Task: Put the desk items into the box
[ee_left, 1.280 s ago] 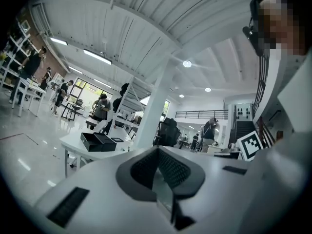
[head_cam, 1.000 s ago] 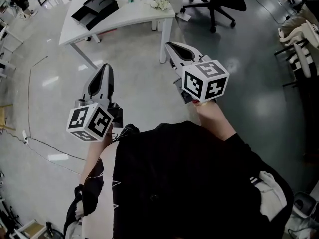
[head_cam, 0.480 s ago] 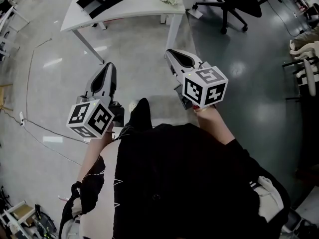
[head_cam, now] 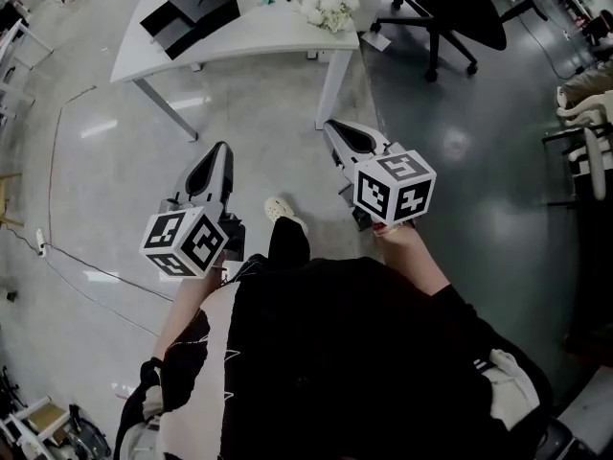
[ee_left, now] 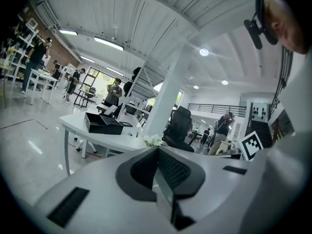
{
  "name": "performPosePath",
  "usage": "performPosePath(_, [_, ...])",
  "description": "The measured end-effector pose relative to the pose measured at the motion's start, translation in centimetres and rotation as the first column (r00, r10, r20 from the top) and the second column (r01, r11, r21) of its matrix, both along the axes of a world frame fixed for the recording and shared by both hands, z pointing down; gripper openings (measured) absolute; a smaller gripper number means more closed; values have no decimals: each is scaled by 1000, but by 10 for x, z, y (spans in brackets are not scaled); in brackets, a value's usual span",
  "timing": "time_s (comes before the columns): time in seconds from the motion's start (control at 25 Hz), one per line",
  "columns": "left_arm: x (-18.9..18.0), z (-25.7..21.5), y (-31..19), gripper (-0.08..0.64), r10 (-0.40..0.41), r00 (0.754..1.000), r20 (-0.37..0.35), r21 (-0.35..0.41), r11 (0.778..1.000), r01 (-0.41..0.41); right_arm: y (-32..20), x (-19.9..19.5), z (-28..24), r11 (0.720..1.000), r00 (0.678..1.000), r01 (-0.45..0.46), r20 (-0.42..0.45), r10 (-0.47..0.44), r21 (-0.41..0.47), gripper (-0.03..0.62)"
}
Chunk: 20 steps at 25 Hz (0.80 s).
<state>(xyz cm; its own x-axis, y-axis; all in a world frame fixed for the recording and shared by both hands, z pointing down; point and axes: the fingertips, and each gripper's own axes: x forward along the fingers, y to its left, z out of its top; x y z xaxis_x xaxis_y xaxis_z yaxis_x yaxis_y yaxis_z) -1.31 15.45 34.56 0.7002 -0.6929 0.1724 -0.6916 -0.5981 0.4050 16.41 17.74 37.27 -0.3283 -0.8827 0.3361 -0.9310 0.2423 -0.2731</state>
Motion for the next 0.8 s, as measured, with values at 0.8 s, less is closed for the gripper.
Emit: performPosePath(0.8, [51, -3, -145, 11, 65, 998, -28, -9, 998, -65, -133, 21, 2, 999, 999, -12, 36, 14, -48, 5])
